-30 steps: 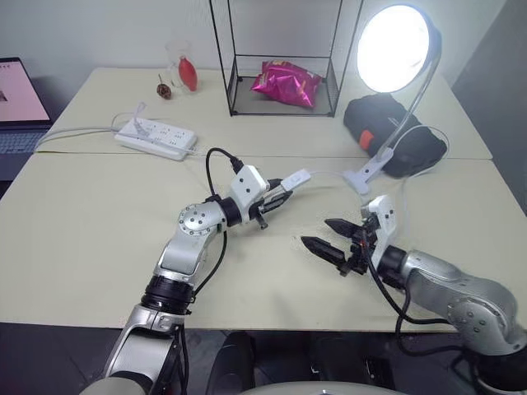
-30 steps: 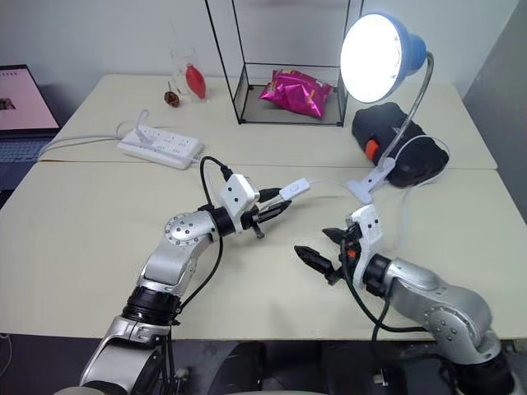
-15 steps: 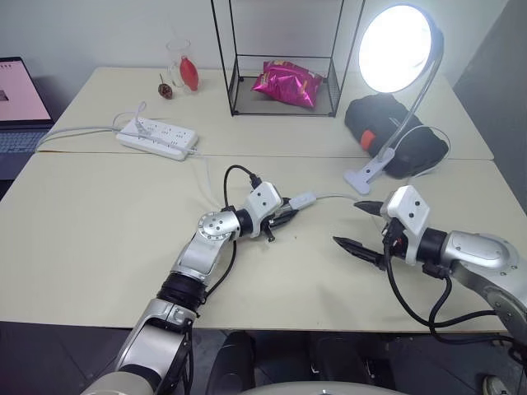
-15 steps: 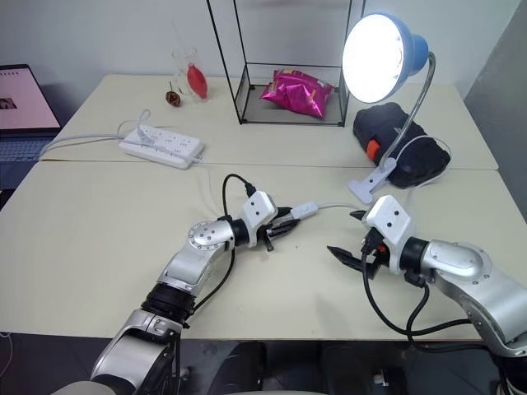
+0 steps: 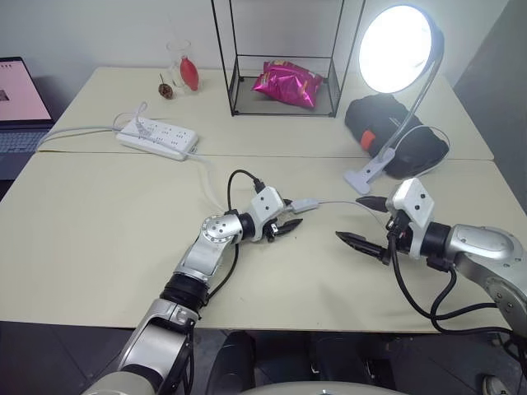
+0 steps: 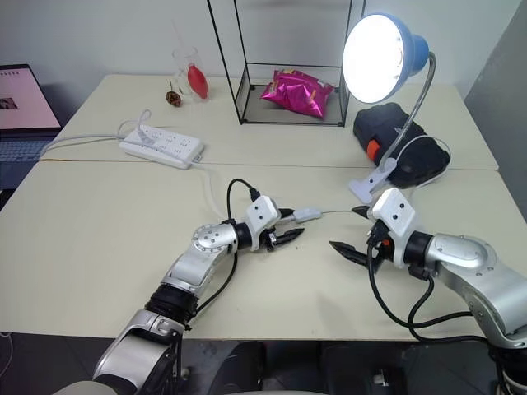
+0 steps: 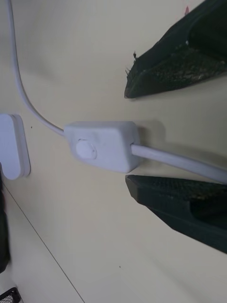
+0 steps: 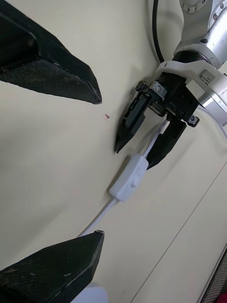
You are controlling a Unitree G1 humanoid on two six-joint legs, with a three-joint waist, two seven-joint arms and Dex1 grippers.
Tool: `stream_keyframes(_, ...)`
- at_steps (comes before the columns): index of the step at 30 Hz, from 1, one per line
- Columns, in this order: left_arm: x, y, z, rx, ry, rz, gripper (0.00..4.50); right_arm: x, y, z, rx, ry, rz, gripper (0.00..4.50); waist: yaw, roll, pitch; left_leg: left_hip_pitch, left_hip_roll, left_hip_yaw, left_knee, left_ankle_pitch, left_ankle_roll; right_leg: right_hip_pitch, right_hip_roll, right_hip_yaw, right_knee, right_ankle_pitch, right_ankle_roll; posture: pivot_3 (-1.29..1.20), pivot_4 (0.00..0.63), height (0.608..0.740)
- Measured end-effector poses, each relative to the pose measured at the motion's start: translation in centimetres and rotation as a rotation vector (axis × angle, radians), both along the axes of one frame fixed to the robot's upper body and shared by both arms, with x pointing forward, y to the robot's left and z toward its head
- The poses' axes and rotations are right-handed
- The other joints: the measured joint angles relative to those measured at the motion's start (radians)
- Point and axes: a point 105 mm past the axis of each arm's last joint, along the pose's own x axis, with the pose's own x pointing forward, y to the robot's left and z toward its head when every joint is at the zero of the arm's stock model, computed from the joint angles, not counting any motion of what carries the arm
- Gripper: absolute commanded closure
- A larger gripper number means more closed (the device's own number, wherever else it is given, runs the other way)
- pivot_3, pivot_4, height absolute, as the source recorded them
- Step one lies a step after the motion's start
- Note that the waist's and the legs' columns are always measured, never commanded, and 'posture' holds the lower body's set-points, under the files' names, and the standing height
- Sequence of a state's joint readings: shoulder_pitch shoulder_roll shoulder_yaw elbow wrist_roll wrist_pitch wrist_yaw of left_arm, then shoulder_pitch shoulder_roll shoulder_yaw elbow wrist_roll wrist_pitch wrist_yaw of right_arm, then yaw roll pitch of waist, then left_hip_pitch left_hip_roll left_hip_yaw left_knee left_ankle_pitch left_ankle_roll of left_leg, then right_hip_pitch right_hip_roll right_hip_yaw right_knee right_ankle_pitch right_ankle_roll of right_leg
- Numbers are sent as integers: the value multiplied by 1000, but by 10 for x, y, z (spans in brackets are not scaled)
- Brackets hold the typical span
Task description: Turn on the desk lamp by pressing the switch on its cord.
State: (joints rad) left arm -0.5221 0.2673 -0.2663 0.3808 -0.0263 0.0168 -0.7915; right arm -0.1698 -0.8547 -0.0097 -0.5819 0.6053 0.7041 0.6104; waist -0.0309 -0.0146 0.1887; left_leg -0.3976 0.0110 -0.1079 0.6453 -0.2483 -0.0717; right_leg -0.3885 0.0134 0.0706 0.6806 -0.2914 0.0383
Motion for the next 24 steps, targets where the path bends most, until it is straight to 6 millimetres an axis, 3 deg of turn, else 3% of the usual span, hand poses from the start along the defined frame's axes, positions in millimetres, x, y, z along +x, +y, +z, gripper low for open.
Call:
stream_keyframes(6, -2, 3, 2, -24, 14, 9, 16, 3, 2, 3, -2, -5, 10, 0, -1, 0, 0, 0, 0, 0, 0, 0, 0, 0, 0, 0, 0, 0, -1, 0, 150, 740)
stream_keyframes(12, -5, 26, 35, -67, -43, 62, 16, 7, -1, 2, -20, -3, 13, 0, -1, 0, 0, 0, 1, 0, 0, 0, 0, 0, 0, 0, 0, 0, -1, 0, 150, 740)
stream_keyframes(17, -14, 68, 69, 6, -107, 156, 16, 12, -6, 3, -23, -36, 19, 0, -3, 0, 0, 1, 1, 0, 0, 0, 0, 0, 0, 0, 0, 0, 0, 0, 150, 740)
stream_keyframes(24, -42, 154, 80, 107, -18, 342, 16, 10, -28, -4, -30, -65, 58, 0, -1, 0, 0, 1, 1, 1, -1, 0, 0, 0, -1, 0, 0, -1, 0, 0, 150, 740)
